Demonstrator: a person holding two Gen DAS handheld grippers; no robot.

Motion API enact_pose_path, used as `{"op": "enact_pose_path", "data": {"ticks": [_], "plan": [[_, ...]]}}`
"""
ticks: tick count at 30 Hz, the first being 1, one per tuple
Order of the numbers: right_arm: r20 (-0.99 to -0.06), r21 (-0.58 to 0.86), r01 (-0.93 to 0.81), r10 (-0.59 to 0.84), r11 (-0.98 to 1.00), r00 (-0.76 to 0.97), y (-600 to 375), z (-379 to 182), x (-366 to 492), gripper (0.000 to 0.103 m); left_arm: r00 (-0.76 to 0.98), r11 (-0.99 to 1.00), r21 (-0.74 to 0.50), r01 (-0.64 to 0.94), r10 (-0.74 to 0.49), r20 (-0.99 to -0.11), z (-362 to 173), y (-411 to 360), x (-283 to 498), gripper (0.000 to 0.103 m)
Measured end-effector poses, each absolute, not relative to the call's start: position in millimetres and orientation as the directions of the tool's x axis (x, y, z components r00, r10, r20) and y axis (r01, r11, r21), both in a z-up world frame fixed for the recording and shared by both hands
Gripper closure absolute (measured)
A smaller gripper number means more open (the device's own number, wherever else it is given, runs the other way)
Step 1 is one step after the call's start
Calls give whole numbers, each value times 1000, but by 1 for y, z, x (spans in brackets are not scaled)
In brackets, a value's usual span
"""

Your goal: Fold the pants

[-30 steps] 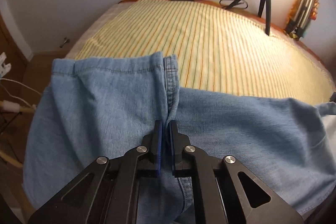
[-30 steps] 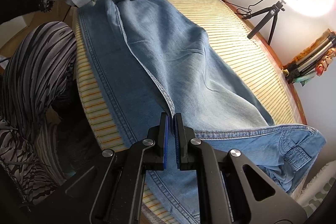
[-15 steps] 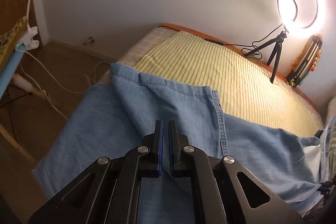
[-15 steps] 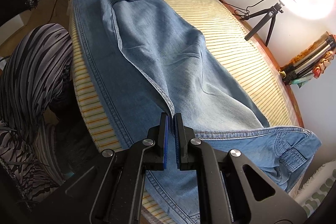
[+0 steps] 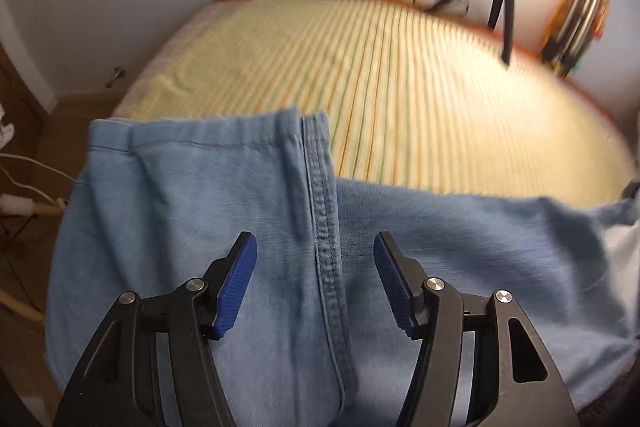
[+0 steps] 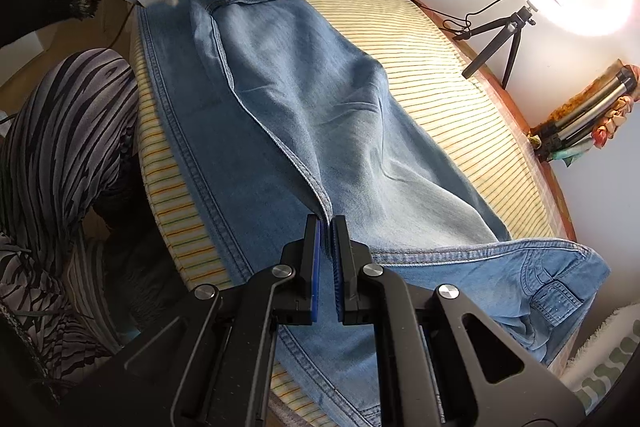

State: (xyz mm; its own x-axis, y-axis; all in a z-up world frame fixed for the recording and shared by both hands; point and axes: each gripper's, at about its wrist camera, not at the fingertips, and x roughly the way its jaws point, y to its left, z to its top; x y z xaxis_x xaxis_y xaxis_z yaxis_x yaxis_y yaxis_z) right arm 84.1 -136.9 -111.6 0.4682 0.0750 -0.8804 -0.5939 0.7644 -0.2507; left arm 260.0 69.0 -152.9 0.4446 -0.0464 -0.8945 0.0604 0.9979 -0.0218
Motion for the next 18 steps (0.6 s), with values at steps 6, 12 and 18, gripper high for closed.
{"op": "enact_pose_path", "data": {"ticks": [6, 12, 18], "plan": [[-877, -248, -593, 82, 766, 473, -138, -112, 83, 96, 504, 997, -68, 31, -74, -860, -152, 87, 253, 98], [-867, -269, -581, 69, 768, 493, -137, -108, 85, 96, 580, 976, -198, -91, -110, -807, -131, 147, 232, 99], [-865, -275, -573, 62, 772, 499, -135, -107, 85, 96, 675, 903, -343, -258, -85, -733, -115, 237, 165, 99]]}}
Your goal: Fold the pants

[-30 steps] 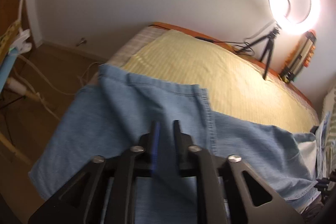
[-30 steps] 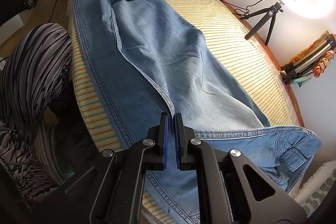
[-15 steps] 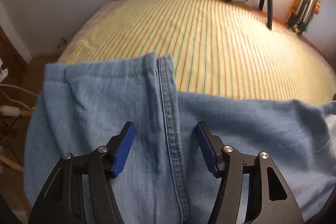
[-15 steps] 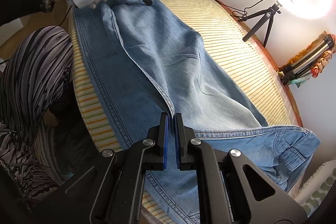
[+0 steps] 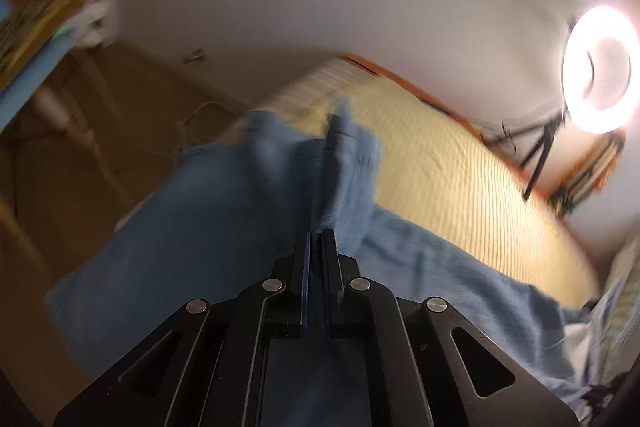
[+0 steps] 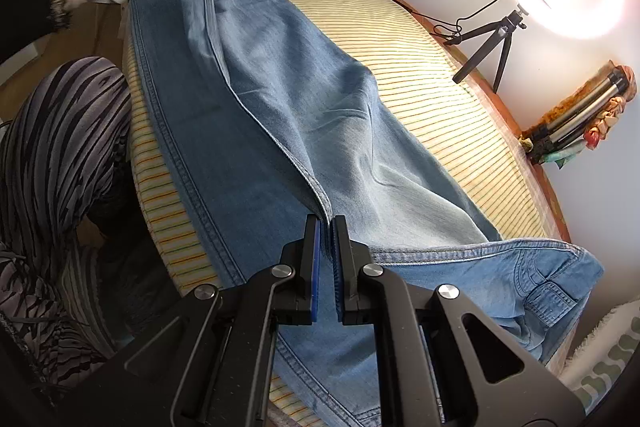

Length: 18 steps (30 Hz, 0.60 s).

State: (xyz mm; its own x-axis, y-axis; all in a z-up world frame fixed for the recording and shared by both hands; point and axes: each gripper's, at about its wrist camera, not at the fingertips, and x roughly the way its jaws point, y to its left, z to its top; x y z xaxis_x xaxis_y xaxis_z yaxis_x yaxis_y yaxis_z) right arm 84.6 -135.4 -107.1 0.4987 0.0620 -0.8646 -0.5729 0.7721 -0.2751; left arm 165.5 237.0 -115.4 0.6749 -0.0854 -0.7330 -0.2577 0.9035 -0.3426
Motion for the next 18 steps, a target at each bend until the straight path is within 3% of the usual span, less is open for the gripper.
{"op": "enact_pose_path", "data": {"ticks": [4, 11, 12, 14, 15, 16, 18], "plan": [[-864, -279, -575, 60, 769, 500, -133, -108, 86, 96, 671, 881, -359, -308, -66, -738, -129, 269, 132, 99], [-865, -306, -577, 32, 757, 500, -128, -111, 89, 96, 685, 815, -485, -317, -156, -711, -141, 291, 123, 96], [-866, -305, -577, 32, 758, 500, -129, -110, 88, 96, 683, 810, -489, -325, -157, -713, -141, 292, 124, 90], [-866, -306, -577, 31, 757, 499, -129, -109, 86, 96, 673, 806, -484, -341, -150, -724, -141, 292, 125, 68], [-867, -305, -577, 30, 758, 498, -130, -109, 85, 96, 663, 804, -479, -352, -147, -734, -142, 290, 126, 52], [-866, -306, -578, 30, 757, 498, -130, -109, 85, 96, 646, 800, -470, -373, -140, -750, -146, 287, 128, 47], [-866, -308, -578, 29, 756, 499, -130, -109, 84, 96, 617, 786, -463, -411, -134, -776, -153, 282, 133, 46]]}}
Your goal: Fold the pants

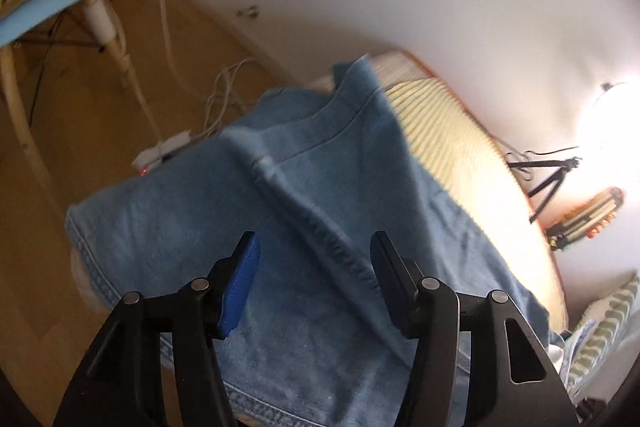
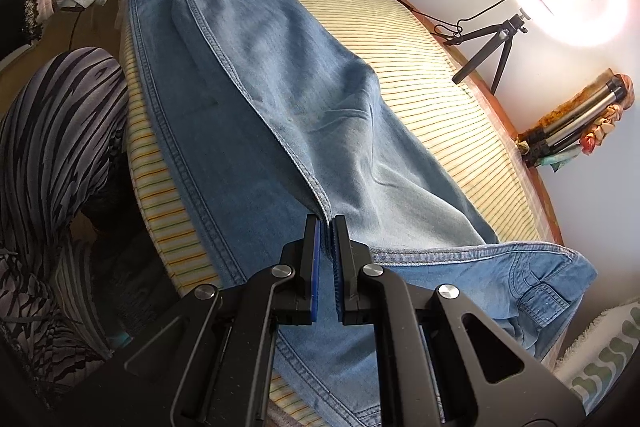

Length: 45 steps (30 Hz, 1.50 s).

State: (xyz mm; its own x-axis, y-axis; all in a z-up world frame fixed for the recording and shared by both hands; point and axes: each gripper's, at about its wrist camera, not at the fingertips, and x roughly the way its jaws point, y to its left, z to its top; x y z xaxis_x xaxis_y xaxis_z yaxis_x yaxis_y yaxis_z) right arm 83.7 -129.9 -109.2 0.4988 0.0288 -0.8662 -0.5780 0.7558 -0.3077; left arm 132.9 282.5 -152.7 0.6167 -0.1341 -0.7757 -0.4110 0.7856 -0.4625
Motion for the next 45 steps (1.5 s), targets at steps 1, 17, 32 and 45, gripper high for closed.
{"op": "enact_pose_path", "data": {"ticks": [1, 17, 32, 45], "plan": [[-866, -310, -578, 28, 755, 499, -130, -109, 84, 96, 608, 763, -480, -433, -146, -781, -157, 284, 135, 46], [-853, -340, -567, 8, 751, 523, -132, -111, 88, 97, 657, 730, -510, -455, -111, -745, -156, 299, 150, 99], [-679, -415, -399, 13, 817, 734, -100, -13, 142, 98, 810, 785, -510, -352, -17, -586, -59, 357, 143, 101], [-849, -378, -604, -2, 702, 529, -56, -124, 100, 98, 702, 718, -506, -478, -35, -711, -170, 382, 94, 101]]}}
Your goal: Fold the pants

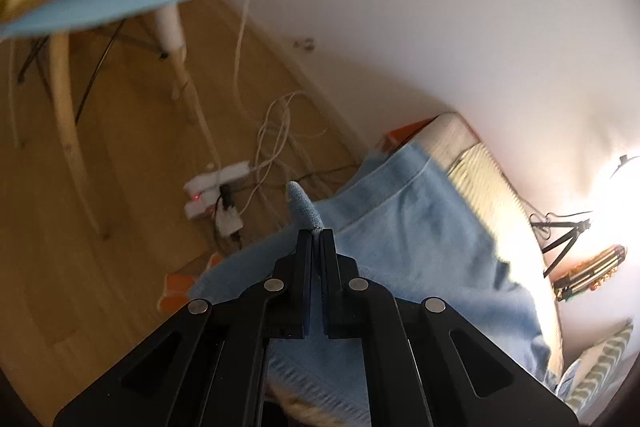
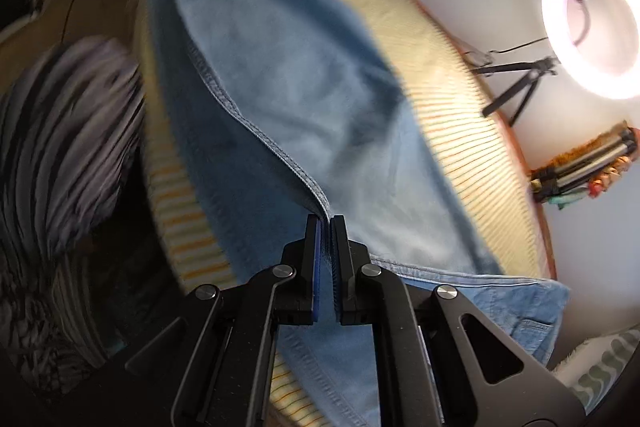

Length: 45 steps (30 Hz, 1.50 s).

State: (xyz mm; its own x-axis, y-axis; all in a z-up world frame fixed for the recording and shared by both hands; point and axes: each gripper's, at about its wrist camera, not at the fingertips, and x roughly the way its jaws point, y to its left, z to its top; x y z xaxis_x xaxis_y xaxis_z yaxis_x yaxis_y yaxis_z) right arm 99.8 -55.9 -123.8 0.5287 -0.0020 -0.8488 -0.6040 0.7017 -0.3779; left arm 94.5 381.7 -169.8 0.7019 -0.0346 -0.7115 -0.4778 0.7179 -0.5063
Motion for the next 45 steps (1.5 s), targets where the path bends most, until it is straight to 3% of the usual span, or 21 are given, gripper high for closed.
{"op": "enact_pose_path", "data": {"ticks": [9, 14, 17, 24, 27, 29, 33, 38, 42, 45], "plan": [[-675, -520, -424, -52, 742, 736, -61, -28, 168, 98, 798, 777, -506, -374, -8, -602, -68, 387, 159, 101], [-590, -536, -352, -42, 767, 806, -60, 14, 181, 98, 855, 805, -498, -323, 22, -518, -21, 385, 155, 101], [-626, -504, -400, -4, 765, 780, -59, 4, 168, 98, 843, 807, -482, -342, 36, -537, -44, 388, 126, 101], [-806, -428, -608, 22, 668, 592, -44, -96, 110, 98, 658, 786, -405, -467, 4, -753, -169, 394, 83, 101], [-847, -377, -634, 25, 675, 531, -47, -117, 105, 98, 610, 804, -356, -476, 10, -792, -193, 387, 73, 100], [-868, -323, -640, 50, 698, 493, -53, -120, 106, 98, 591, 799, -372, -473, -25, -806, -199, 389, 70, 100], [-879, -178, -585, 140, 791, 456, -73, -117, 104, 95, 572, 827, -308, -470, 19, -820, -185, 391, 65, 80], [-861, 4, -500, 257, 866, 438, -87, -111, 82, 92, 571, 860, -252, -444, 54, -819, -157, 388, 58, 76], [-817, 51, -411, 274, 910, 507, -111, -104, 65, 57, 598, 878, -260, -401, 36, -801, -130, 372, 56, 72], [-796, 92, -319, 262, 943, 545, -141, -98, 56, 56, 633, 913, -263, -310, -8, -774, -103, 345, 65, 72]]}}
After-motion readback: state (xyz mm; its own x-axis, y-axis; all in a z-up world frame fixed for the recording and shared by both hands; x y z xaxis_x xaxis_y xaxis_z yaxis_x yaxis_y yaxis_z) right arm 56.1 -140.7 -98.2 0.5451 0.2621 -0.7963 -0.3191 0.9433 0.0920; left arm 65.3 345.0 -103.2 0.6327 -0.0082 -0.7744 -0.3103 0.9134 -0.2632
